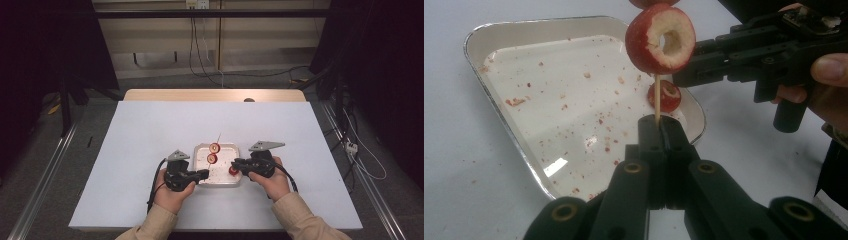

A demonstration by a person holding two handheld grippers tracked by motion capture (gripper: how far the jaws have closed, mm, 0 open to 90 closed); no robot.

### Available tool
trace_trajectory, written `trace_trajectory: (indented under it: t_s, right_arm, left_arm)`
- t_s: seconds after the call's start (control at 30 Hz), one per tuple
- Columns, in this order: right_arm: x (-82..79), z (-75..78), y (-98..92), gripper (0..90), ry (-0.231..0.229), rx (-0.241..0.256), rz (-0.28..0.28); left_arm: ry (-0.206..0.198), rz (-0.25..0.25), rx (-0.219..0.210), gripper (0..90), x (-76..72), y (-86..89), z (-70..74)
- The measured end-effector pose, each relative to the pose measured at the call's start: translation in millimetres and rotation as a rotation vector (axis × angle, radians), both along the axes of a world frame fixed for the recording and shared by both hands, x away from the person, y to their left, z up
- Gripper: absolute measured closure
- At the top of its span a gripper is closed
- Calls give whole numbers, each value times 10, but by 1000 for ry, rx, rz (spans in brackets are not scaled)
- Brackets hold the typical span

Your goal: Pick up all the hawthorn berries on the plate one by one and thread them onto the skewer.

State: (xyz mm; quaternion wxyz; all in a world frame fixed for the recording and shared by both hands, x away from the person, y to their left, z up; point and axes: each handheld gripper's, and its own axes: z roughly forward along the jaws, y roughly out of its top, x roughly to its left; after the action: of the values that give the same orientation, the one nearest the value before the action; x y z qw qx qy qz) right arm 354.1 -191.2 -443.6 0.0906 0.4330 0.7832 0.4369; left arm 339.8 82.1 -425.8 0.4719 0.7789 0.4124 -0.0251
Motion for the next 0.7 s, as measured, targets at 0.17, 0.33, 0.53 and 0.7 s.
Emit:
trace_trajectory:
  t_s: [0.17, 0.33, 0.53, 0.7]
  right_arm:
    - [-2, -39, 26, 763, 8, -13, 5]
    - [0, -50, 43, 716, 2, -17, -4]
    - [9, -74, 85, 747, -6, -12, 5]
    - [26, -89, 129, 756, 3, 14, 16]
  left_arm:
    - [0, -1, 1, 900, 2, 0, -1]
    - [-2, 1, 1, 900, -1, -3, 1]
    - [-3, 2, 0, 900, 0, -2, 1]
    - [-4, 0, 0, 900, 5, 5, 4]
